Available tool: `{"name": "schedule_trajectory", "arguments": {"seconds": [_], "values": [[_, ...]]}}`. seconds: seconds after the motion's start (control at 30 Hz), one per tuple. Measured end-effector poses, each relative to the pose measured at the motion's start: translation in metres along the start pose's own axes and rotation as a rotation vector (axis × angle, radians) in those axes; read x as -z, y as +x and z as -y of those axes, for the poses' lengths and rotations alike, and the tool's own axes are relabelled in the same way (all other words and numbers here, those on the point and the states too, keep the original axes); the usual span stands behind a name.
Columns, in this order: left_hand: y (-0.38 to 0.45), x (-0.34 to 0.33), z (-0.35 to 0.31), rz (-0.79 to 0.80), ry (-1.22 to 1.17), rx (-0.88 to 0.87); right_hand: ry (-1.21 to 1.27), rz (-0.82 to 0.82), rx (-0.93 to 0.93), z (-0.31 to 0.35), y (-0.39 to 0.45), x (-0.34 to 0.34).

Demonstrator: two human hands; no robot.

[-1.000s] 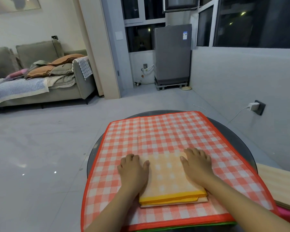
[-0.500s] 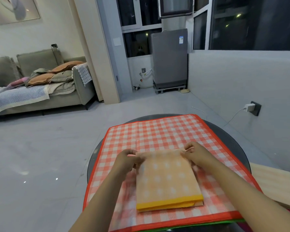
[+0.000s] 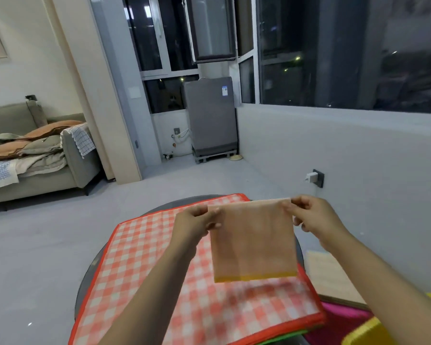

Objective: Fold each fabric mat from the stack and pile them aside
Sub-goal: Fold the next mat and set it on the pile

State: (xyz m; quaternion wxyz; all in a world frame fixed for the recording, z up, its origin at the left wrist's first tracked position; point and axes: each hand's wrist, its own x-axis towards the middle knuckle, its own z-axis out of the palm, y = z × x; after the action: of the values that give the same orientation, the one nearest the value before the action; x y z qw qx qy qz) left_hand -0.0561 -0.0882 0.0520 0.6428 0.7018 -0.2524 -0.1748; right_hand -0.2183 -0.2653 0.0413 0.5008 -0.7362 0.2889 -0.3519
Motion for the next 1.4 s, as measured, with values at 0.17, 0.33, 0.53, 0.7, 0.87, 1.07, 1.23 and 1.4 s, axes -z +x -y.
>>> {"name": "schedule_trajectory", "arguments": {"seconds": [0.17,0.33,0.53,0.7,0.87,1.07,1.23,1.4], "values": [[0.011,-0.078,-0.014,0.103,-0.11,-0.028,0.103,-0.124,-0.072,-0.013,0.008,0.071],[0.023,-0.158,-0.008,0.178,-0.153,-0.037,0.154,-0.207,-0.102,-0.041,0.018,0.131],[0.037,-0.241,0.029,0.173,-0.106,0.03,0.159,-0.354,-0.197,-0.106,0.034,0.177],[0.05,-0.302,0.076,0.086,-0.044,0.136,0.06,-0.384,-0.28,-0.167,0.044,0.191],[0.066,-0.345,0.131,-0.03,-0.051,0.235,0.016,-0.377,-0.358,-0.226,0.052,0.187],[0.064,-0.363,0.19,-0.183,-0.046,0.306,0.007,-0.352,-0.445,-0.296,0.054,0.162],[0.049,-0.357,0.237,-0.206,0.059,0.397,-0.082,-0.301,-0.556,-0.34,0.037,0.14],[0.044,-0.351,0.263,-0.192,0.163,0.421,-0.203,-0.243,-0.59,-0.361,0.031,0.128]]}}
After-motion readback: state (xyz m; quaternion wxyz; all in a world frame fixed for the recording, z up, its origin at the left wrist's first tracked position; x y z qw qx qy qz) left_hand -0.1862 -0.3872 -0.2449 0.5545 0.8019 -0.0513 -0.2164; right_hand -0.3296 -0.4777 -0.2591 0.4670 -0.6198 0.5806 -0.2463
